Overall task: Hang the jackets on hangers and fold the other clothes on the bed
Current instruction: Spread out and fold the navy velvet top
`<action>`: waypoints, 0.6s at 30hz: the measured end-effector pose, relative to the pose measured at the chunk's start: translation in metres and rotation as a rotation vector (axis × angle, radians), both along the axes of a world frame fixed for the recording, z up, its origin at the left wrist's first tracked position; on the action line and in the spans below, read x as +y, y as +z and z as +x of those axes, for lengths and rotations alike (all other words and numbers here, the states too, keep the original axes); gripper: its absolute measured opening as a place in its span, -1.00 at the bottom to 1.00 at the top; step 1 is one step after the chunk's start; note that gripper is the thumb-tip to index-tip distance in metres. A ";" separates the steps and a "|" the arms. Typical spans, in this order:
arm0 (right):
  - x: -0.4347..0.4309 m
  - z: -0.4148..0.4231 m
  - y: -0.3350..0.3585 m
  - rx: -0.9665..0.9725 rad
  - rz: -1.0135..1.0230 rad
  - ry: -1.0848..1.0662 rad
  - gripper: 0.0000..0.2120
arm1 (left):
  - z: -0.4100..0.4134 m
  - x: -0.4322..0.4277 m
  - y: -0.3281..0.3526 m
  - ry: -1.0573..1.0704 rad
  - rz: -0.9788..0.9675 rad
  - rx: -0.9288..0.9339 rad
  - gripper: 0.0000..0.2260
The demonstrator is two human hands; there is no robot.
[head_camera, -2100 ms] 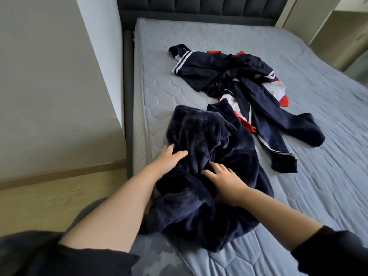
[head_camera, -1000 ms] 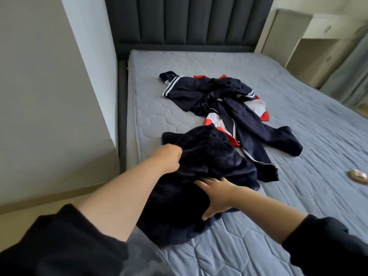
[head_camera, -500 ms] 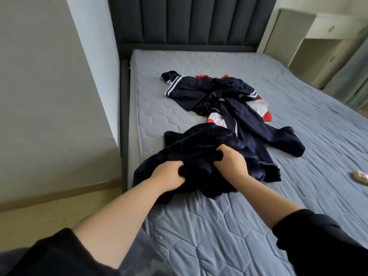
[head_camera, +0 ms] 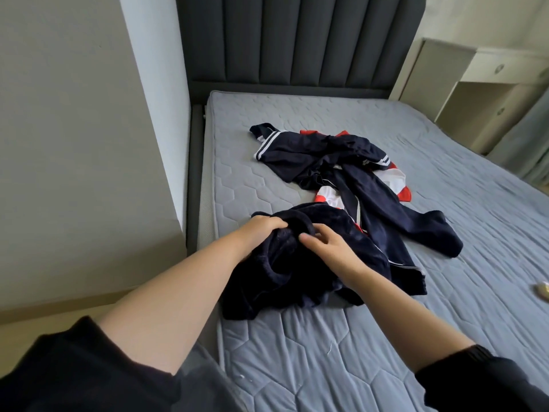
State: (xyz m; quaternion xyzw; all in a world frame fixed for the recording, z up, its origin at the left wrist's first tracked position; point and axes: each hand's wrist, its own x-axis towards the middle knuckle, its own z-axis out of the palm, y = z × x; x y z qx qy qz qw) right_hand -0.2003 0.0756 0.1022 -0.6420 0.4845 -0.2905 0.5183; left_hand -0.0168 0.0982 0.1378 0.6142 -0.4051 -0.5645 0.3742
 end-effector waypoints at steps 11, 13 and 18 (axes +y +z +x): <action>-0.053 0.093 -0.021 0.212 -0.100 -0.119 -0.83 | 0.072 -0.037 -0.030 0.167 0.022 -0.206 -0.92; -0.066 0.109 -0.037 0.230 -0.061 -0.146 -0.84 | 0.090 -0.048 -0.048 0.158 0.053 -0.202 -0.92; -0.103 0.140 -0.069 0.198 0.042 -0.207 -0.88 | 0.131 -0.090 -0.095 0.122 0.102 -0.121 -0.90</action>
